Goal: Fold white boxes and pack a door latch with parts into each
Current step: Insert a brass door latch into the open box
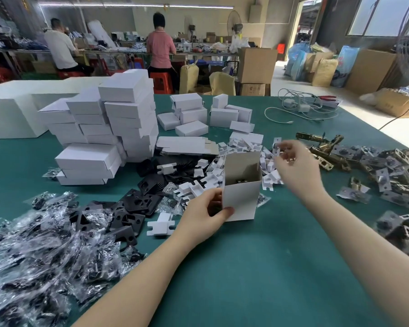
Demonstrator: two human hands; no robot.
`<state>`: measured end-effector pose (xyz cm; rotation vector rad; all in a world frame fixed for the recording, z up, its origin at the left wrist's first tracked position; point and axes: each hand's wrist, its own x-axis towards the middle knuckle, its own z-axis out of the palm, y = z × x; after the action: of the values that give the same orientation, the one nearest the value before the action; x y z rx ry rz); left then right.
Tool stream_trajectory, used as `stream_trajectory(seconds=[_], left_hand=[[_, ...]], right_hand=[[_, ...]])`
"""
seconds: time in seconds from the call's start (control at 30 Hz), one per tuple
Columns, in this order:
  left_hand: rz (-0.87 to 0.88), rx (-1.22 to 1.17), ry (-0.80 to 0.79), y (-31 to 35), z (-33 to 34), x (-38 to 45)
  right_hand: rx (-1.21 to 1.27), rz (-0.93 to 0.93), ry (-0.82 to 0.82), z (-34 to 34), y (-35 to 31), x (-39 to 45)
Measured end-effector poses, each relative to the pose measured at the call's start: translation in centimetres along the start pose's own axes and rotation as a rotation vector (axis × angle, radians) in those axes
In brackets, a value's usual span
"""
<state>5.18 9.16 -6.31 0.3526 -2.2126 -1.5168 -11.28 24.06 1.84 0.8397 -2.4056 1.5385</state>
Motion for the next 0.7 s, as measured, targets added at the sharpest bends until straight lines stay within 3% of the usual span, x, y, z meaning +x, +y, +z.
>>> stream_trajectory(seconds=[0.1, 0.17, 0.33, 0.7], left_hand=[[0.011, -0.013, -0.014, 0.1, -0.1, -0.1], [0.009, -0.019, -0.034, 0.1, -0.2, -0.1], [0.019, -0.029, -0.016, 0.2, -0.3, -0.2], [0.011, -0.026, -0.019, 0.0, -0.2, -0.1]], right_hand=[[-0.341, 0.087, -0.403, 1.4, 3.8, -0.6], [-0.484, 0.048, -0.519, 2.3, 4.8, -1.6], [-0.586, -0.026, -0.433, 3.3, 4.5, -2.6], [-0.625, -0.05, -0.528, 2.7, 3.3, -2.7]])
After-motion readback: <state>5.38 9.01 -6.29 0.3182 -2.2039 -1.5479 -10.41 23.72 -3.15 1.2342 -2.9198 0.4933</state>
